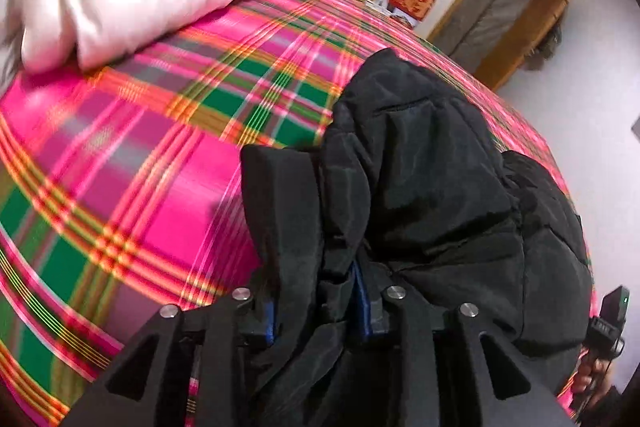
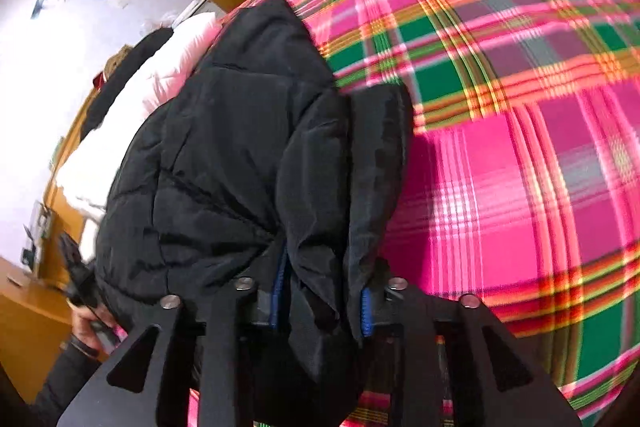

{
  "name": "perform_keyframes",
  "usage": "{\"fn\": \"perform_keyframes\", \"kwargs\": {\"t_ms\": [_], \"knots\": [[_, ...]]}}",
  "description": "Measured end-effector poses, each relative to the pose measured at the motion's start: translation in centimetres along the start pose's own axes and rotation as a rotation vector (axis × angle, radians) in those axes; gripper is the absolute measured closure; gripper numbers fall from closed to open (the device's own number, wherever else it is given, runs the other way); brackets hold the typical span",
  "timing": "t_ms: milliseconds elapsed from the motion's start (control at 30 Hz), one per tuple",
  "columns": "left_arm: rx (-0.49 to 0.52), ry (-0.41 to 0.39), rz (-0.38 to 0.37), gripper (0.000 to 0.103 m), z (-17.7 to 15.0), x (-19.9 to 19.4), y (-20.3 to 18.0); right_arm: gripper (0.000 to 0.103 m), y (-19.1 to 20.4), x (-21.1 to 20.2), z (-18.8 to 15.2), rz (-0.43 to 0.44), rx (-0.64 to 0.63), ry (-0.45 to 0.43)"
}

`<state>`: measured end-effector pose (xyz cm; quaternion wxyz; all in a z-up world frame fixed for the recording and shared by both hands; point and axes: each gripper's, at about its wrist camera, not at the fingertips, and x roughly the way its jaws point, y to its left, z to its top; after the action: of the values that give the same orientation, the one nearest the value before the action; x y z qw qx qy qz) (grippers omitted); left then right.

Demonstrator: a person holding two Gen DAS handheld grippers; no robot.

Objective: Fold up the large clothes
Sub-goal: 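Lift the gripped edge with both tools and fold it over the bundle, then lower the fold onto the bundle and open both tools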

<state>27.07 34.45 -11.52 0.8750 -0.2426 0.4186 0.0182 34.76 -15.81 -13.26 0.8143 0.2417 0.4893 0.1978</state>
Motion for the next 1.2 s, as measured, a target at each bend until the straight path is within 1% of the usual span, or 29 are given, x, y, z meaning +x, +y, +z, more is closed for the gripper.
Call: {"fn": "perform_keyframes", "kwargs": {"t_ms": [67,133,200,267,367,433,500,533,600,633,667,700,733,767,833,900,967,1067,1100,1133,1200], "knots": [[-0.005,-0.008,0.009,0.065,-0.2,-0.1,0.0,0.058,0.3,-0.2,0.4,-0.028,-0.014,0.008],[-0.011,-0.003,0.02,0.058,-0.2,-0.6,-0.1,0.056,0.8,-1.0,0.8,-0.06,-0.027,0.018],[-0.022,-0.001,0.032,0.054,0.0,-1.8,0.0,0.054,1.7,-2.4,0.7,-0.1,-0.058,0.004],[-0.035,-0.015,0.036,0.054,0.1,-3.5,0.6,0.053,2.6,-3.9,0.6,-0.123,-0.096,-0.025],[-0.039,-0.085,0.076,0.055,0.8,-6.2,1.4,0.053,4.5,-6.2,1.0,-0.173,-0.171,-0.116],[-0.018,-0.134,0.081,0.055,1.9,-7.8,0.8,0.053,6.2,-7.0,2.1,-0.173,-0.202,-0.166],[0.025,-0.158,0.057,0.055,3.2,-8.1,-1.1,0.053,7.7,-6.3,2.9,-0.155,-0.233,-0.18],[0.061,-0.161,0.042,0.055,4.0,-7.8,-2.6,0.053,8.6,-5.4,3.5,-0.15,-0.256,-0.175],[0.132,-0.154,0.028,0.055,5.4,-6.1,-5.2,0.053,9.7,-3.2,4.7,-0.155,-0.286,-0.154],[0.166,-0.135,0.036,0.055,5.9,-4.7,-6.4,0.053,10.0,-2.1,4.9,-0.161,-0.293,-0.137],[0.182,-0.108,0.044,0.055,6.3,-3.0,-6.9,0.053,9.7,-0.5,5.5,-0.176,-0.289,-0.099],[0.187,-0.066,0.059,0.055,6.4,-1.1,-7.2,0.053,9.3,1.2,5.8,-0.214,-0.277,-0.051],[0.182,-0.025,0.088,0.055,6.3,0.8,-7.2,0.053,8.8,2.3,5.9,-0.24,-0.269,-0.027],[0.177,-0.006,0.105,0.055,6.1,1.9,-7.1,0.053,8.5,2.9,6.0,-0.249,-0.264,-0.015],[0.17,-0.022,0.115,0.055,5.7,2.1,-7.2,0.053,8.4,2.5,5.8,-0.246,-0.264,-0.028],[0.181,-0.042,0.115,0.055,5.5,1.3,-7.6,0.053,8.9,1.4,5.4,-0.242,-0.283,-0.048],[0.205,-0.054,0.141,0.055,5.0,-0.3,-8.1,0.053,9.4,0.1,4.8,-0.244,-0.303,-0.059],[0.217,-0.095,0.148,0.055,3.6,-3.7,-9.3,0.053,10.7,-2.6,3.5,-0.226,-0.319,-0.093],[0.221,-0.107,0.149,0.055,3.0,-5.1,-9.8,0.053,11.2,-3.9,2.6,-0.212,-0.323,-0.104],[0.228,-0.115,0.157,0.055,2.5,-6.3,-10.5,0.053,11.7,-3.9,2.5,-0.206,-0.327,-0.109],[0.239,-0.131,0.168,0.054,1.2,-8.6,-11.9,0.053,12.8,-5.5,0.9,-0.21,-0.359,-0.128]]}}
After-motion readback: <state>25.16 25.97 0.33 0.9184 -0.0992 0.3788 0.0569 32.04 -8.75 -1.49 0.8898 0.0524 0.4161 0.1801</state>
